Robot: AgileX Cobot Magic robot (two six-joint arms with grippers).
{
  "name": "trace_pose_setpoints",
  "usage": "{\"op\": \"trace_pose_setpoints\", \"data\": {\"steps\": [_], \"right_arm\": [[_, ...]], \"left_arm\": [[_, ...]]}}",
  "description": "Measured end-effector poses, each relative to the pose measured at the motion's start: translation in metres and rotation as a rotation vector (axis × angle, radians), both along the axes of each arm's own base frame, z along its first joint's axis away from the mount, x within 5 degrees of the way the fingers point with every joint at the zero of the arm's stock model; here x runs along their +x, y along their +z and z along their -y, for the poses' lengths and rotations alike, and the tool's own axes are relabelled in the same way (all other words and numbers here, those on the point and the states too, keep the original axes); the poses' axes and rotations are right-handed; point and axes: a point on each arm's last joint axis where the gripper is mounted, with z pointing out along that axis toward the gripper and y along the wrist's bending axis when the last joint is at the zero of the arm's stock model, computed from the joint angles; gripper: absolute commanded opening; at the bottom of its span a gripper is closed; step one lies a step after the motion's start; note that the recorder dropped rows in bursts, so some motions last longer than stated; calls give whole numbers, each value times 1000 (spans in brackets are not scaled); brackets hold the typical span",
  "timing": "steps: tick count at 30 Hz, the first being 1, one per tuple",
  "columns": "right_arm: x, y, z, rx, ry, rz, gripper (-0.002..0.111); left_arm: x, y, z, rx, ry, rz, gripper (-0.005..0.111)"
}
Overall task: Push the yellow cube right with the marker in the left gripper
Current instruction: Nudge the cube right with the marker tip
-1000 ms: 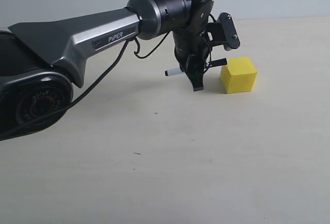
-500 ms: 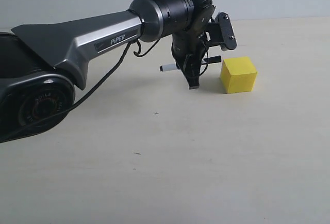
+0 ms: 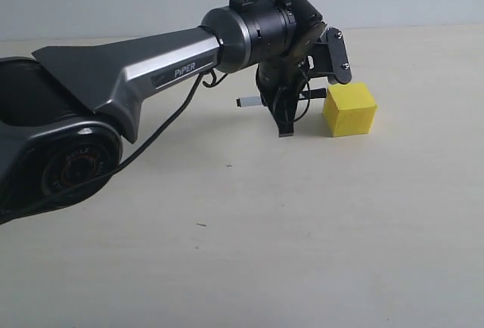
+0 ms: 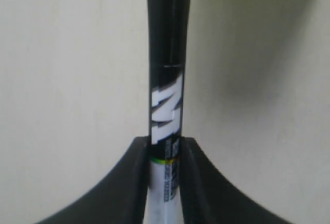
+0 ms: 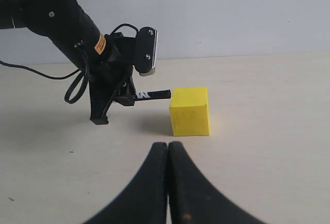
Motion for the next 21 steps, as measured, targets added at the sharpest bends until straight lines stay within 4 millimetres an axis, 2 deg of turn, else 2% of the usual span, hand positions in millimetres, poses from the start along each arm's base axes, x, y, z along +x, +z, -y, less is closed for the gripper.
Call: {"op": "trace_pose_setpoints", "data": {"steps": [21], "right_arm": [[0,0,0,0,0,0,0]], "left_arm": [[1,0,5,-58,47,14,0]]}}
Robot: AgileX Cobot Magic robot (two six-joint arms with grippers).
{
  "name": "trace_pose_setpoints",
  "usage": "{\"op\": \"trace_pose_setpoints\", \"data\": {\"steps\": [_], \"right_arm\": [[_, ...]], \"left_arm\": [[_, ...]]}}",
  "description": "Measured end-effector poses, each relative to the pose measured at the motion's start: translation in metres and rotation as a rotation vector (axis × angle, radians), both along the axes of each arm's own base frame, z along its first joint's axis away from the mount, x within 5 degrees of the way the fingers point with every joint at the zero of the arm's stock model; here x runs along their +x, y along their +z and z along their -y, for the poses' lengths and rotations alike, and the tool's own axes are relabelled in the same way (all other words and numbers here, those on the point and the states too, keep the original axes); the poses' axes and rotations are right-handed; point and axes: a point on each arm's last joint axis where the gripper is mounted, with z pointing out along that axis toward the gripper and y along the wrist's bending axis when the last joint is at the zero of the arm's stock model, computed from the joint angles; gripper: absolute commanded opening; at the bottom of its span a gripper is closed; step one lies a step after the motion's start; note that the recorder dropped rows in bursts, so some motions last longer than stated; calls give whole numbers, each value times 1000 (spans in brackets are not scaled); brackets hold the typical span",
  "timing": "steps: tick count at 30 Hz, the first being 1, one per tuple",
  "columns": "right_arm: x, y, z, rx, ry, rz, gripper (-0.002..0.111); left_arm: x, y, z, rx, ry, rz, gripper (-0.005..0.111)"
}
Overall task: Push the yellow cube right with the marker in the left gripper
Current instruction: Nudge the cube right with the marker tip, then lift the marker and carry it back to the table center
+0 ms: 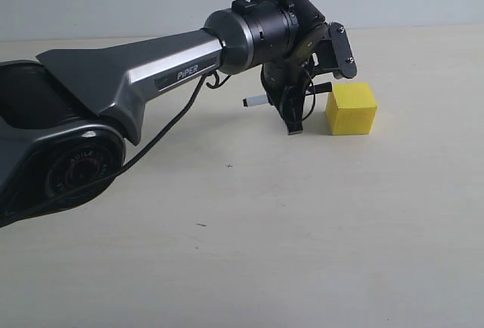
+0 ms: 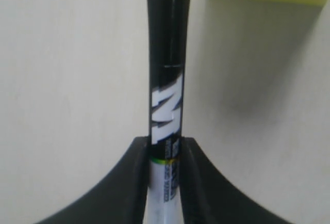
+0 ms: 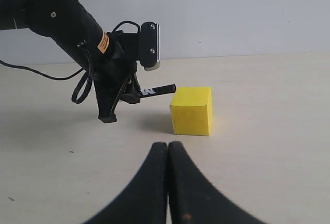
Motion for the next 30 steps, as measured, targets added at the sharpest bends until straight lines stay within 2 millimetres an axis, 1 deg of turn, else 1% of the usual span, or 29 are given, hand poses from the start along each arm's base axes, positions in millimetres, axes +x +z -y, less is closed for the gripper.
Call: {"op": "trace_pose_setpoints", "data": {"steps": [16,20,23,28,30], "right_arm": [[0,0,0,0,0,0,0],[0,0,0,0,0,0,0],[0,0,0,0,0,0,0],[0,0,0,0,0,0,0],[0,0,0,0,0,0,0]], "left_arm": [[0,0,2,-39,34,6,0],[0,2,1,-46,61,-1,0],[-2,17,-2,-59,111,-9,0],[-11,62,-10,-136,217,-28,0],[-15,74,-12,-161,262,-48,0]]}}
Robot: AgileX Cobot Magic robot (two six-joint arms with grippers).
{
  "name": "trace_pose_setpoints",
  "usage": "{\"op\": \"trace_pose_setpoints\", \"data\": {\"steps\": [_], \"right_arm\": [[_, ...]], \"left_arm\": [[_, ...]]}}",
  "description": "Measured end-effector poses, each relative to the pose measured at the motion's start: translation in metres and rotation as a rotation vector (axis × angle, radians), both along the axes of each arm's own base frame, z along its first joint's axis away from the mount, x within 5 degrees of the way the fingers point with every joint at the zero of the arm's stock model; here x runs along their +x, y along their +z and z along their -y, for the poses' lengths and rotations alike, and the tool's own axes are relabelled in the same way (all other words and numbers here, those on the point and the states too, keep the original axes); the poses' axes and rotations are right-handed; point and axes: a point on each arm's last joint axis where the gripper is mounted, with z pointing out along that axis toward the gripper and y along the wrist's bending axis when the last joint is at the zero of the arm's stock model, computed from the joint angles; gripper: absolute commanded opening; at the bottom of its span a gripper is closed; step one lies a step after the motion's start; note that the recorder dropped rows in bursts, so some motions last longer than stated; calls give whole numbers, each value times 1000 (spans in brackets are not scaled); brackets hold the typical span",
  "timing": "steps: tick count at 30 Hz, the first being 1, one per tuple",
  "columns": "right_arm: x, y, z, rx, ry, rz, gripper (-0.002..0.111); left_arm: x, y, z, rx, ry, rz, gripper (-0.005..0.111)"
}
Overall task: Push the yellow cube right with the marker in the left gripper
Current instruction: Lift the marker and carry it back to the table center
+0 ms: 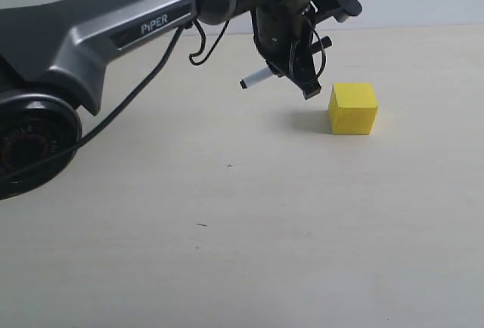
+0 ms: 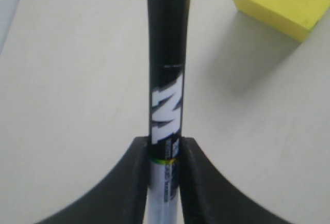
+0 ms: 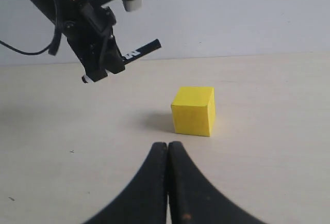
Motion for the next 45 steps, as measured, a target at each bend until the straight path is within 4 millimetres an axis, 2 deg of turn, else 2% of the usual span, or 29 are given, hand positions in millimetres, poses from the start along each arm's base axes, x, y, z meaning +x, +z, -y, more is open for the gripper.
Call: {"op": "trace_pose_setpoints", "data": {"steps": [5,11,13,16,19,20,22,24,26,28,35,45], "right_arm": [[0,0,0,0,0,0,0],[0,0,0,0,0,0,0],[0,0,0,0,0,0,0],[0,0,0,0,0,0,0],[0,0,0,0,0,0,0],[0,0,0,0,0,0,0],[0,0,0,0,0,0,0],[0,0,0,0,0,0,0],[0,0,0,0,0,0,0],[0,0,0,0,0,0,0],[0,0,0,0,0,0,0],[0,0,0,0,0,0,0]], "left_arm": [[-6,10,-10,-79,123,-127,0],[-23,-5,-26,-46,226,-251,0],[-38,-1,-39,-42,270,-253,0],[-57,18,-58,-144,314,-186,0],[-77,24,-84,-292,376,-119,0],[-83,22,-90,-332,393,-109,0],[-106,-1,-113,-481,483,-116,0],[-118,-19,-124,-552,555,-154,0],[-128,-35,-133,-553,604,-187,0],[-133,-42,-137,-538,645,-213,0],[-121,-47,-135,-621,847,-266,0],[-79,-66,-94,-509,946,-317,0]]}}
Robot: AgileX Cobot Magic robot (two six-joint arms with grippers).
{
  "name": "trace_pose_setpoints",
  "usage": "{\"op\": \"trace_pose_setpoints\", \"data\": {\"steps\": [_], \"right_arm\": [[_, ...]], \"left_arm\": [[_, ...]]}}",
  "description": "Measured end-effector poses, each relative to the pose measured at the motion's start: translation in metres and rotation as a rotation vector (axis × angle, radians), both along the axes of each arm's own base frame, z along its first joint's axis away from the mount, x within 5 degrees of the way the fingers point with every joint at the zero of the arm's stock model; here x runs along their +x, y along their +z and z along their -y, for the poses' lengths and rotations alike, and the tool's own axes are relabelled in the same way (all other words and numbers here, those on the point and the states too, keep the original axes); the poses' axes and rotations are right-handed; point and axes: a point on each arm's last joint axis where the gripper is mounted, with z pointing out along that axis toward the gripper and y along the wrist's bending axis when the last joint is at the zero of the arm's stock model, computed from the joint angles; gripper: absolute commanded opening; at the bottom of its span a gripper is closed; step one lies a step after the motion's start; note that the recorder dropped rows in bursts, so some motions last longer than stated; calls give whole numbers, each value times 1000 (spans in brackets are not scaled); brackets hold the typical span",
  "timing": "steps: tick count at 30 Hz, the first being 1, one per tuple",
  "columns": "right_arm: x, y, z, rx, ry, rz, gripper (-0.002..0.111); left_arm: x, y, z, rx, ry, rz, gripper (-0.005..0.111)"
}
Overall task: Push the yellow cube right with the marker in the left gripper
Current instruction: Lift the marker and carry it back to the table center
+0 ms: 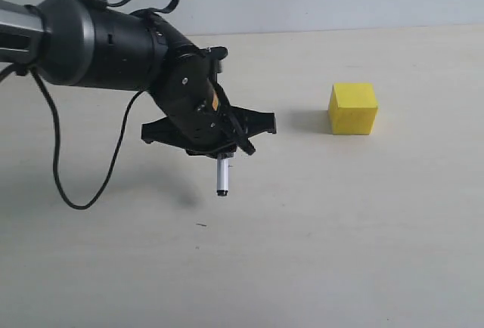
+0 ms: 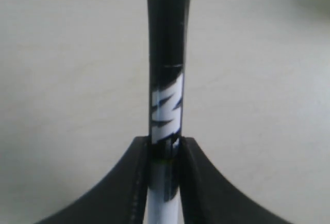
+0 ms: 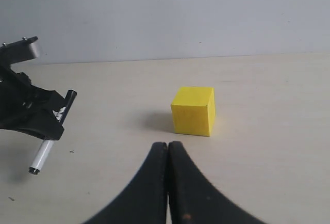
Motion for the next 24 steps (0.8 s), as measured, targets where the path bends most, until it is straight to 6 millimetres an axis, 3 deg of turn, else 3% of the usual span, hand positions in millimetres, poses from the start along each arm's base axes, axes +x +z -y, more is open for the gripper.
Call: {"op": "trace_pose_setpoints", "data": {"steps": [4,11,24], "right_arm": [[0,0,0,0,0,0,0],[0,0,0,0,0,0,0],[0,0,0,0,0,0,0]], "left_arm": [[12,-12,7,22,18,-44,0],[22,-37,-5,106,70,-152,0],[26,-38,1,31,87,-149,0]]}}
